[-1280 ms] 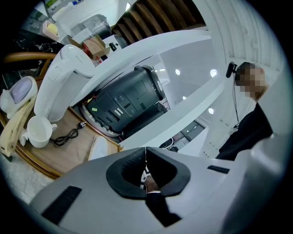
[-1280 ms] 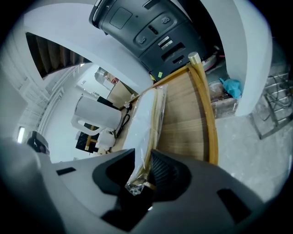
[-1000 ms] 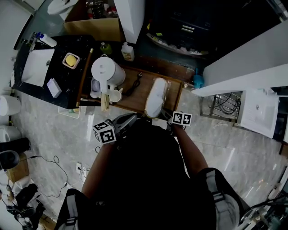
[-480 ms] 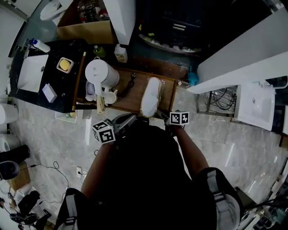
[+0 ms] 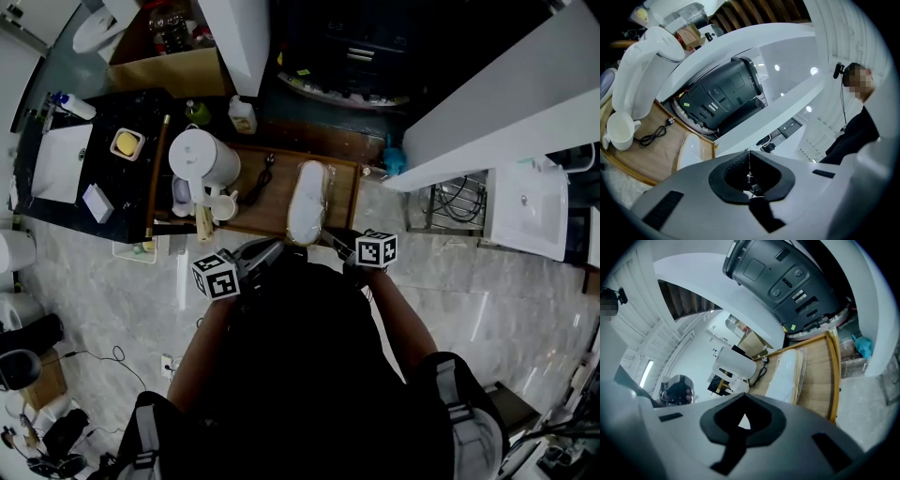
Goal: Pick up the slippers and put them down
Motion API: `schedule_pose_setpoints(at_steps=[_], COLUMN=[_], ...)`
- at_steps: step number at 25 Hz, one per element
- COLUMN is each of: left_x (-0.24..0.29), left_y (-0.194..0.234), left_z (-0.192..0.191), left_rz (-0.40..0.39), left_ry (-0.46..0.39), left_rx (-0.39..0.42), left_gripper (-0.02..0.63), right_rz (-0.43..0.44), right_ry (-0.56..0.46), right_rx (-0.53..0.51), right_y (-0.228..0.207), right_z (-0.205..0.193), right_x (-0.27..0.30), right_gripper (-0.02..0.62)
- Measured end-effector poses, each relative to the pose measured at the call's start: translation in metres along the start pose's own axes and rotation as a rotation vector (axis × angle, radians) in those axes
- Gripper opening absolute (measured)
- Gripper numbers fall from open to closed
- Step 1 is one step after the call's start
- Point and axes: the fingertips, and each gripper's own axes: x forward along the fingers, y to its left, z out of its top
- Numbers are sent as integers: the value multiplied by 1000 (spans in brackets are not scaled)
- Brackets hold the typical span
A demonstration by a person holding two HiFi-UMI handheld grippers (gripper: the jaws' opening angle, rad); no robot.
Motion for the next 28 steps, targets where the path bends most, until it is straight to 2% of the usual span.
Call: schedule_pose_setpoints(at_steps=[8, 28], left_x=[8, 17], left_y=[-1, 4], left_z=[1, 7], left_rz=[-21, -37], left_ry=[28, 37], left_rx=[4, 12], left_gripper=[12, 12], right_rz=[74, 98], right_ry=[-47, -64], right_rx=[-53, -69], right_y=[38, 52], right_z=[21, 28], right_x=[-13, -20], right_gripper=[6, 6])
